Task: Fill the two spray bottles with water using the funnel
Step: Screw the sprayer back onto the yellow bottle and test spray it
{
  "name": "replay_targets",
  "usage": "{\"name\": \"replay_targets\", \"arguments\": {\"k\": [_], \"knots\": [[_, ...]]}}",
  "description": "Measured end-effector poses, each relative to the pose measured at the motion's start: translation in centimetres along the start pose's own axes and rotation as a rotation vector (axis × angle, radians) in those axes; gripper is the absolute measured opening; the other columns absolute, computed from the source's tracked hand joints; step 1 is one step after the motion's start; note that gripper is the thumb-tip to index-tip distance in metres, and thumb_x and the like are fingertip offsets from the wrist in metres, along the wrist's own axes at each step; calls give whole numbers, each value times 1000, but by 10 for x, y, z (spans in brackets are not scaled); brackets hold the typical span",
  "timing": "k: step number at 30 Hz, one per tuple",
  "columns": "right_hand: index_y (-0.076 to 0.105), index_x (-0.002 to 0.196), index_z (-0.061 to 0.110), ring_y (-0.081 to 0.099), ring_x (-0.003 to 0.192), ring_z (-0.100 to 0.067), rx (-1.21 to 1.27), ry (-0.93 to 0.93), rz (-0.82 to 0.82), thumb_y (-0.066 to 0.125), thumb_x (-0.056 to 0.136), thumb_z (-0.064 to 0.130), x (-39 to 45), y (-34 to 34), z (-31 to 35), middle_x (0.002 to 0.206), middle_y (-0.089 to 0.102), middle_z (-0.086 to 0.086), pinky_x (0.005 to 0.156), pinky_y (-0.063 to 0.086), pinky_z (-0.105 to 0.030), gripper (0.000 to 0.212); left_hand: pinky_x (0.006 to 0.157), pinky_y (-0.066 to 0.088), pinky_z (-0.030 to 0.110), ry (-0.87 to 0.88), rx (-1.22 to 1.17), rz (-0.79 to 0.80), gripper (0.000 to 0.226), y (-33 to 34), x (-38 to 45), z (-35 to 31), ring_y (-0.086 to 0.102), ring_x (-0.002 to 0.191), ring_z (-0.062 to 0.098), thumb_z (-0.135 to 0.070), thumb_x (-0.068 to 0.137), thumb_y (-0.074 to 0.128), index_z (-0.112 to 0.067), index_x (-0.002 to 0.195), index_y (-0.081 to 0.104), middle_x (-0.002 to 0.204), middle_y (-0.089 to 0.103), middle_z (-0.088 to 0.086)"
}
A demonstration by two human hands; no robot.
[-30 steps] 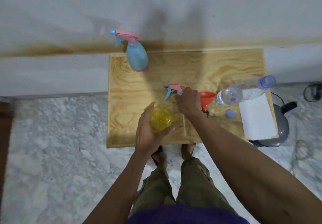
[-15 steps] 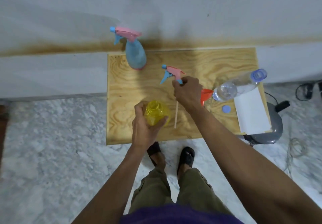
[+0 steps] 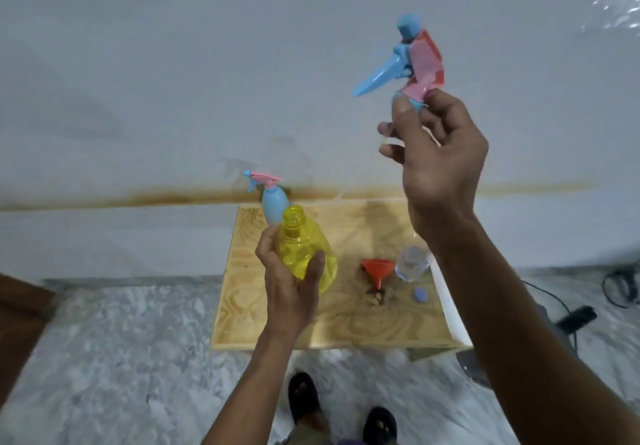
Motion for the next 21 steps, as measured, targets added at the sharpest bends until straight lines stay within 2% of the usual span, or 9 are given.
{"name": "replay_targets", "arguments": {"k": [2, 4, 5, 7, 9, 12, 14, 18, 21], "knots": [[62, 117, 1, 72, 79, -22, 81, -66, 28, 67, 95, 15, -2, 0, 36, 94, 69, -13, 66, 59, -32, 26, 89, 45, 10, 46, 19, -7, 77, 8, -1, -18, 48, 118, -13, -65, 83, 61, -25, 141, 28, 135, 38, -22], [62, 116, 1, 73, 79, -22, 108, -108, 77, 68, 94, 14, -6, 1, 59, 97, 70, -15, 66, 59, -33, 26, 95, 48, 24, 65, 49, -18, 66, 14, -7, -30, 51, 123, 6, -55, 83, 61, -37, 139, 30, 135, 43, -15], [62, 115, 2, 74, 79, -22, 106, -123, 107, 69, 94, 14, -10, 2, 65, 99, 70, -16, 66, 59, -33, 25, 96, 50, 33, 81, 65, -23, 66, 16, -11, -35, 53, 123, 14, -52, 84, 60, -38, 140, 30, 135, 45, -12], [62, 113, 5, 74, 78, -20, 84, -131, 163, 70, 93, 15, -19, 1, 69, 100, 70, -15, 66, 60, -33, 23, 96, 50, 42, 123, 97, -30, 65, 20, -23, -46, 54, 123, 18, -49, 85, 60, -35, 141, 30, 137, 44, -23], [63, 111, 7, 74, 77, -19, 59, -117, 205, 71, 92, 15, -28, -2, 63, 99, 70, -14, 65, 60, -32, 22, 97, 50, 41, 136, 111, -39, 65, 21, -35, -51, 54, 124, 15, -49, 86, 61, -34, 142, 31, 138, 39, -36], [63, 111, 9, 75, 78, -19, 18, -105, 259, 72, 92, 16, -42, -7, 53, 98, 70, -12, 64, 61, -32, 22, 93, 53, 39, 125, 117, -66, 65, 15, -55, -52, 59, 121, 20, -51, 86, 62, -36, 142, 33, 137, 51, -13], [63, 109, 11, 75, 79, -19, 11, -88, 280, 72, 91, 16, -52, -9, 48, 98, 70, -10, 64, 60, -32, 21, 90, 53, 35, 106, 134, -78, 63, 10, -66, -52, 61, 117, 19, -51, 85, 62, -37, 140, 34, 131, 55, -8], [63, 109, 9, 75, 78, -21, 73, -120, 250, 71, 92, 14, -61, -17, 59, 97, 69, -14, 63, 59, -29, 19, 89, 50, 19, 82, 119, -93, 63, 1, -82, -53, 58, 116, 4, -51, 85, 63, -39, 140, 35, 127, 51, -29], [63, 109, 10, 74, 77, -21, 69, -184, 228, 71, 92, 15, -61, -19, 75, 95, 69, -12, 62, 58, -29, 19, 91, 50, 22, 73, 107, -96, 63, -4, -87, -51, 57, 117, 3, -50, 85, 63, -37, 141, 35, 125, 50, -36]]}}
Point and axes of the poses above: each hand's wrist, its own x-axis towards the middle knuckle, its own y-axis out of the palm, z = x × y, the point moved 10 cm from there along x, towards the middle knuckle
